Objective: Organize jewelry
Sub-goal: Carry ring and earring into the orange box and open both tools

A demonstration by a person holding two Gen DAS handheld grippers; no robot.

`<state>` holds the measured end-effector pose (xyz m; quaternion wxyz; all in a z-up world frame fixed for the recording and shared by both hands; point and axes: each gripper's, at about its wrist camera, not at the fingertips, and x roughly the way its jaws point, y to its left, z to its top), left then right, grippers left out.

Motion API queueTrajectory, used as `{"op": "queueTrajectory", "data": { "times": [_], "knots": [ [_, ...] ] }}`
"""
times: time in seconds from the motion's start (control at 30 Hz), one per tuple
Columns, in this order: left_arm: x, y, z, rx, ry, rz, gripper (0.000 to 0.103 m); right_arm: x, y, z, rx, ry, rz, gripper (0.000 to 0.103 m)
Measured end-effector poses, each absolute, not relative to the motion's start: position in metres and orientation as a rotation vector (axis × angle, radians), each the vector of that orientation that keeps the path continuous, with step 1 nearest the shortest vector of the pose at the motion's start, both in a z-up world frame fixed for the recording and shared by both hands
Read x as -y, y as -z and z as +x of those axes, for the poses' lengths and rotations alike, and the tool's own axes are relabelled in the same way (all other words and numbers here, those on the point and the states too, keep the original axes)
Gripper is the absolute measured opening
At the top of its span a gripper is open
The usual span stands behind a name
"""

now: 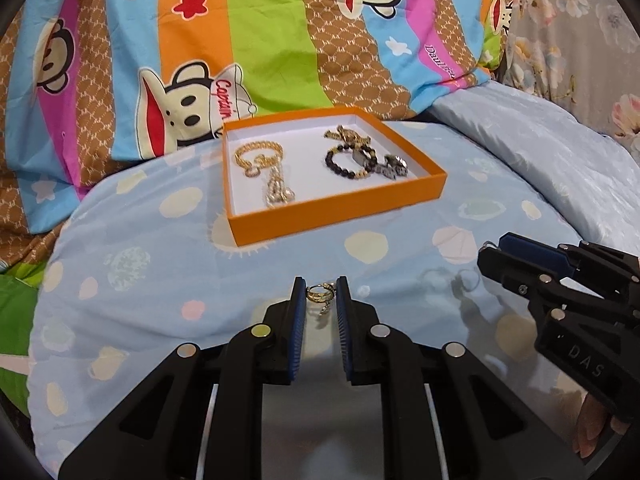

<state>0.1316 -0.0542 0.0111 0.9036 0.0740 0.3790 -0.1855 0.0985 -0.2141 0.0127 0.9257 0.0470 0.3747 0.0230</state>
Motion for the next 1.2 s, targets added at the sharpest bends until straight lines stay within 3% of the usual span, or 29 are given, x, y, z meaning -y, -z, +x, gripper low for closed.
{"op": "queueTrajectory", "data": {
  "times": [0.43, 0.8, 1.2],
  "knots": [
    [0.045, -0.060, 0.224, -0.675, 0.279, 0.056, 0.015, 0.211, -0.046, 0.194, -0.735, -0.099, 0.147, 0.023],
    [0.058, -0.024, 0.287, -0.728, 0.245, 0.068, 0.015, 0.205, -0.026, 0.272, -0.769, -0.113, 0.225, 0.023],
    [0.061, -0.005, 0.298, -0.760, 0.232, 0.092, 0.016, 0.200, -0.004, 0.293, -0.788, -0.119, 0.209, 0.023]
  ]
}}
